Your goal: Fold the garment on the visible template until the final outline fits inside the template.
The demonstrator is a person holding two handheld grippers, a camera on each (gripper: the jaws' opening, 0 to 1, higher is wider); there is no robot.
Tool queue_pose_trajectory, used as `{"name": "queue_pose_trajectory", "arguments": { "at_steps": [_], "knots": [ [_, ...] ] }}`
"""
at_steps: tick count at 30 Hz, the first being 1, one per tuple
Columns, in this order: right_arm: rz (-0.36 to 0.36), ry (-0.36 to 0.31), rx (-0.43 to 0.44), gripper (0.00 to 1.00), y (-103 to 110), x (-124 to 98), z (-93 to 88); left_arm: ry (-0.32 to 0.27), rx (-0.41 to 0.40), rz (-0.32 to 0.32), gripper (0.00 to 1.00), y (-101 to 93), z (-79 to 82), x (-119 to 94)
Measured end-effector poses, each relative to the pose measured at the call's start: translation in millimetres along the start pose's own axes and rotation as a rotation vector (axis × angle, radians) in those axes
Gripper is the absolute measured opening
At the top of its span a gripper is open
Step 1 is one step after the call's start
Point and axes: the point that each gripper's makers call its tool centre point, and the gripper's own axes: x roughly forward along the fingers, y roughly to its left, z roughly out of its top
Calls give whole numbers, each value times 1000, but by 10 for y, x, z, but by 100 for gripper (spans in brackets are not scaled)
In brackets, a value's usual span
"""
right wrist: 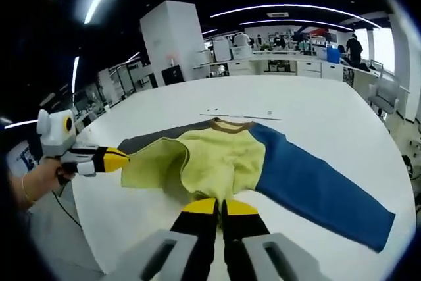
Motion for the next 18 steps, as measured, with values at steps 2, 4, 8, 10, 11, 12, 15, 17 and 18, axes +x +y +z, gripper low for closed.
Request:
{"name": "queue_pose_trajectory", "arguments": {
  "at_steps": [2, 4, 8, 10, 11, 12, 15, 17, 18],
  "knots": [
    [10, 1, 6, 0, 19, -65, -32, -5, 4, -4, 0, -5, 8, -85],
    [27, 2, 9, 0, 51, -124, -62, -9, 12, -7, 0, -8, 9, -153],
    [52, 0, 28, 0, 93, -222, -122, -4, 30, -14, 0, 4, -33, -277],
    [71, 2, 30, 0, 126, -272, -159, 3, 34, -23, 0, 9, -74, -341],
    [81, -2, 37, 0, 137, -290, -168, 9, 38, -25, 0, 13, -102, -379],
    [95, -4, 43, 0, 156, -312, -187, 13, 42, -26, 0, 17, -118, -401],
    [111, 6, 36, 0, 195, -370, -266, 23, 56, -33, 0, 24, -168, -499],
    [109, 20, 12, 0, 210, -406, -324, 28, 61, -38, 0, 17, -193, -545],
    [109, 21, 7, 0, 222, -421, -338, 29, 65, -38, 0, 20, -209, -579]
  ]
}}
